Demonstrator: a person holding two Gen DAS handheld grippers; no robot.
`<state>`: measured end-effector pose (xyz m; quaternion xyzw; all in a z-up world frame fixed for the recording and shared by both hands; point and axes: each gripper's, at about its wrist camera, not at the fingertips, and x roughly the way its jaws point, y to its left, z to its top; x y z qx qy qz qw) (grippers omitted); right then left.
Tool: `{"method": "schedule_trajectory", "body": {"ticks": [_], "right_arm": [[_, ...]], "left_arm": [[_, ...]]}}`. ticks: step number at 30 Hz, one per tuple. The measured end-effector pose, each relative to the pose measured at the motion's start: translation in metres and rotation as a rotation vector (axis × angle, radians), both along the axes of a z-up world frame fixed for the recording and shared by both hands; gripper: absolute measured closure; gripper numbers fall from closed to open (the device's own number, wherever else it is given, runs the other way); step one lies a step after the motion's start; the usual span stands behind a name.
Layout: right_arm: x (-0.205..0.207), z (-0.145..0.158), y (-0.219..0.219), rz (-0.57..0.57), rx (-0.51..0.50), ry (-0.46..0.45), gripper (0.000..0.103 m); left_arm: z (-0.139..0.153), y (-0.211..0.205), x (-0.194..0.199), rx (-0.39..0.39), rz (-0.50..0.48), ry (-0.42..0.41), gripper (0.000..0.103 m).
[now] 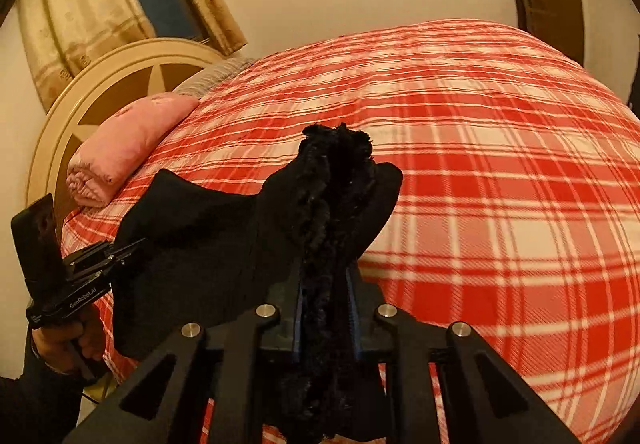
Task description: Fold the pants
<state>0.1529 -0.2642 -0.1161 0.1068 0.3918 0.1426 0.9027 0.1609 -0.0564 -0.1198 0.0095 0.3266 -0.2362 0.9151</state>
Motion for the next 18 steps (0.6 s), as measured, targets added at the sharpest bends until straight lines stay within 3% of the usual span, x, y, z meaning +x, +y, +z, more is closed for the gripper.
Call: {"method": "schedule_trajectory", "body": {"ticks": [18], "right_arm": [[0.087, 0.009, 0.123, 0.244, -0.011, 0.008, 0.086]], "left_arm": [[0.013, 0.104, 0.004, 0.009, 0.217, -0.030, 0.088]]}}
